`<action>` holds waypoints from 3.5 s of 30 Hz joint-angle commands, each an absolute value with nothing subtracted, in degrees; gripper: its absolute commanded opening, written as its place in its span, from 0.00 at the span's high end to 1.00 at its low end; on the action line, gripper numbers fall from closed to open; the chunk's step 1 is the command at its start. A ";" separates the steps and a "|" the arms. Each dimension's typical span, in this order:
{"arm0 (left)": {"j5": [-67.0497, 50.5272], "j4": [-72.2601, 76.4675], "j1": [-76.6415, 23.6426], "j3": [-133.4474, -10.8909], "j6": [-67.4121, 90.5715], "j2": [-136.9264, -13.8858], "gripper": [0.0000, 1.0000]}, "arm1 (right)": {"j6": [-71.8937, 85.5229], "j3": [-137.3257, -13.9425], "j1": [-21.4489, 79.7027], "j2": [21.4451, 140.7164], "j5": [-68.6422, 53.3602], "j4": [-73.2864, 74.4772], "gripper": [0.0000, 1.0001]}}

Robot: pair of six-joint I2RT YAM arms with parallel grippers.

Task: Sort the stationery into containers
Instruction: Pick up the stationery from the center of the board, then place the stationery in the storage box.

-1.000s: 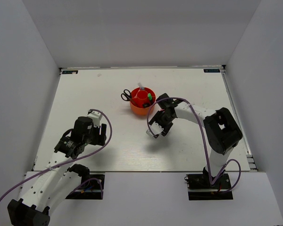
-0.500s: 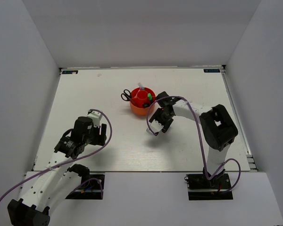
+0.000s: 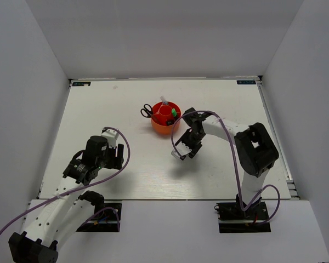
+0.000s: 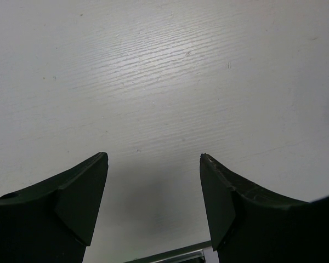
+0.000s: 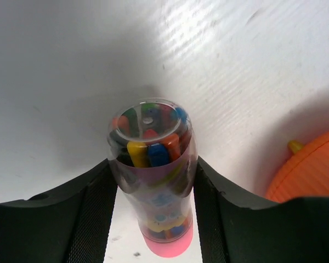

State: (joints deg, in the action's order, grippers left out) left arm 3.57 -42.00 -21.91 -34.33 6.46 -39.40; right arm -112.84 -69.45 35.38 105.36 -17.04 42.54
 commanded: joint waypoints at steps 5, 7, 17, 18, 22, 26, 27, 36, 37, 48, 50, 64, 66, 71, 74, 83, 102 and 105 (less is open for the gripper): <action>3.87 -41.66 -21.71 -34.37 6.59 -38.50 0.22 | -91.34 -75.15 35.42 96.87 -32.51 51.07 1.00; 3.78 -41.75 -21.71 -34.37 6.59 -38.58 0.22 | -81.69 -75.58 35.33 94.06 -35.84 46.68 1.00; 4.48 -41.92 -21.80 -34.19 6.59 -38.94 0.22 | -34.76 -84.10 34.02 92.10 -40.78 23.84 1.00; 4.48 -41.66 -21.71 -34.19 6.59 -39.02 0.22 | -32.80 -84.81 33.75 92.89 -40.69 22.51 1.00; 4.57 -41.75 -21.71 -34.28 6.33 -39.20 0.22 | -20.84 -90.59 32.44 95.97 -39.73 16.80 1.00; 4.83 -41.57 -21.80 -34.10 6.24 -39.37 0.22 | -11.26 -95.61 30.85 101.75 -41.30 7.24 1.00; 4.83 -41.66 -21.71 -34.10 6.33 -39.64 0.22 | -6.46 -96.15 30.07 102.73 -42.00 5.82 1.00; 5.54 -41.84 -21.80 -34.10 6.07 -40.52 0.22 | 13.87 -94.92 26.02 112.93 -46.32 -19.84 1.00; 5.54 -41.84 -21.71 -34.01 6.15 -40.95 0.22 | 16.24 -94.66 24.88 113.29 -46.23 -20.56 1.00; 5.62 -41.84 -21.71 -34.10 5.98 -41.40 0.22 | 19.42 -92.03 21.27 115.14 -47.99 -25.75 1.00; 5.80 -41.92 -21.71 -34.10 6.06 -41.31 0.22 | 19.51 -91.50 21.01 115.40 -48.69 -26.10 1.00; 5.54 -41.92 -21.71 -34.10 5.80 -41.04 0.22 | 16.00 -89.12 21.36 116.63 -49.75 -23.82 1.00; 5.54 -41.92 -21.80 -34.10 6.06 -40.87 0.22 | 14.94 -88.59 21.53 116.81 -49.66 -23.12 1.00; 5.45 -42.01 -21.71 -34.01 5.98 -40.87 0.22 | 13.80 -87.89 21.88 117.07 -49.83 -22.85 1.00; 5.54 -41.92 -21.80 -34.19 5.98 -40.78 0.22 | 12.92 -87.80 22.06 117.16 -49.57 -22.15 1.00; 5.54 -41.92 -21.62 -34.10 5.98 -40.69 0.22 | 8.18 -87.10 23.47 116.98 -48.78 -18.64 0.88; 5.45 -41.92 -21.71 -33.93 5.89 -40.52 0.21 | 0.35 -84.46 25.66 114.26 -45.97 -10.55 0.39; 5.62 -41.92 -21.71 -34.01 5.89 -40.34 0.21 | -2.28 -84.29 25.84 113.56 -45.18 -9.23 0.25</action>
